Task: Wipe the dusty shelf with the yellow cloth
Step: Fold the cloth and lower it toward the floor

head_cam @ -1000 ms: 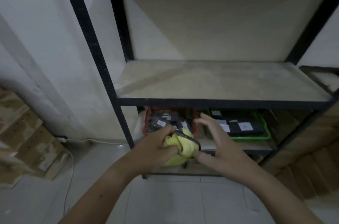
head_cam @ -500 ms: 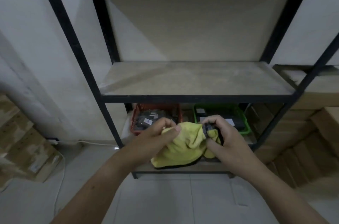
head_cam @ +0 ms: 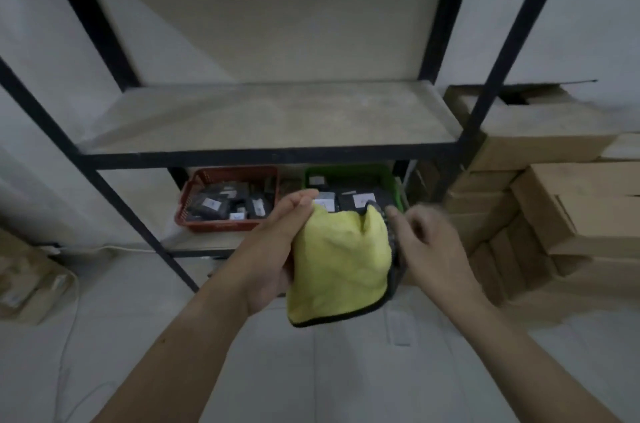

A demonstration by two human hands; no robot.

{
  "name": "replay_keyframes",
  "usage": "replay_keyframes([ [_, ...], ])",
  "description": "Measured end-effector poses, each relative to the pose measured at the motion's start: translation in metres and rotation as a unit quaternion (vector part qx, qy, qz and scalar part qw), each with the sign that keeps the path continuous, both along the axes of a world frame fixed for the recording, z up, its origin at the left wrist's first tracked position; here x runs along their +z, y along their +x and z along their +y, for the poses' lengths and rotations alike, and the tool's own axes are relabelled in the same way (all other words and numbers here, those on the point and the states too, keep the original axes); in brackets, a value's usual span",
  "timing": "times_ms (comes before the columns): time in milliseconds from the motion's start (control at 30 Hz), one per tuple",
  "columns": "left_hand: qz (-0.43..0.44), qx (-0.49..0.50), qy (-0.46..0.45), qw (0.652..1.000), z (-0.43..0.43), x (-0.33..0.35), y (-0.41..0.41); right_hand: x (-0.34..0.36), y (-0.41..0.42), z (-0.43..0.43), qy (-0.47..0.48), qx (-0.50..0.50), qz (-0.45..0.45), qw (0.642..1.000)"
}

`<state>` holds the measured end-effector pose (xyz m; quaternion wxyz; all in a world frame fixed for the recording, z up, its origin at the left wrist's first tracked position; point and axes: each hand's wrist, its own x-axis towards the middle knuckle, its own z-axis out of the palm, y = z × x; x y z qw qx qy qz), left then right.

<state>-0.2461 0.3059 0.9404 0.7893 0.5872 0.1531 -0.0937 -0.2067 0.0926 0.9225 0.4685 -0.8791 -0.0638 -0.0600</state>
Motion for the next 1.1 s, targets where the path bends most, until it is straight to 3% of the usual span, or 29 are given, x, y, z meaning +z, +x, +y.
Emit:
replay_keyframes([
  [67, -0.01, -0.01, 0.008, 1.0, -0.014, -0.004, 0.006, -0.015, -0.006, -0.009, 0.156, 0.061, 0.25, 0.954],
  [133, -0.009, -0.025, 0.037, 0.999, -0.026, -0.008, 0.011, -0.024, -0.008, -0.012, 0.246, 0.135, 0.346, 0.895],
  [233, -0.02, -0.027, 0.1, 0.994, -0.037, -0.018, 0.025, -0.025, 0.003, -0.018, 0.304, 0.169, 0.302, 0.887],
  [367, -0.07, -0.05, 0.149, 0.985, -0.046, -0.037, 0.045, -0.036, 0.03, -0.043, 0.341, 0.058, 0.185, 0.92],
  [467, -0.091, -0.089, 0.156, 0.98, -0.056, -0.062, 0.064, -0.053, 0.053, -0.071, 0.356, 0.073, 0.144, 0.92],
  [533, -0.086, -0.124, 0.195, 0.969, -0.064, -0.086, 0.08, -0.067, 0.07, -0.094, 0.272, 0.144, 0.148, 0.94],
  [600, -0.08, -0.146, 0.244, 0.955, -0.073, -0.112, 0.099, -0.085, 0.089, -0.113, 0.11, 0.206, 0.131, 0.963],
  [667, -0.063, -0.168, 0.269, 0.946, -0.083, -0.144, 0.117, -0.11, 0.107, -0.127, -0.054, 0.197, 0.091, 0.975],
  [767, -0.046, -0.202, 0.312, 0.927, -0.104, -0.198, 0.142, -0.156, 0.135, -0.143, -0.118, 0.197, 0.071, 0.971],
  [867, 0.01, -0.217, 0.303, 0.928, -0.129, -0.258, 0.168, -0.224, 0.157, -0.163, -0.091, 0.202, 0.12, 0.968],
  [1000, 0.14, -0.16, 0.131, 0.968, -0.162, -0.374, 0.204, -0.341, 0.185, -0.187, 0.046, 0.072, 0.227, 0.97],
  [1100, 0.226, -0.117, 0.05, 0.966, -0.185, -0.469, 0.211, -0.439, 0.191, -0.203, 0.152, 0.034, 0.296, 0.942],
])
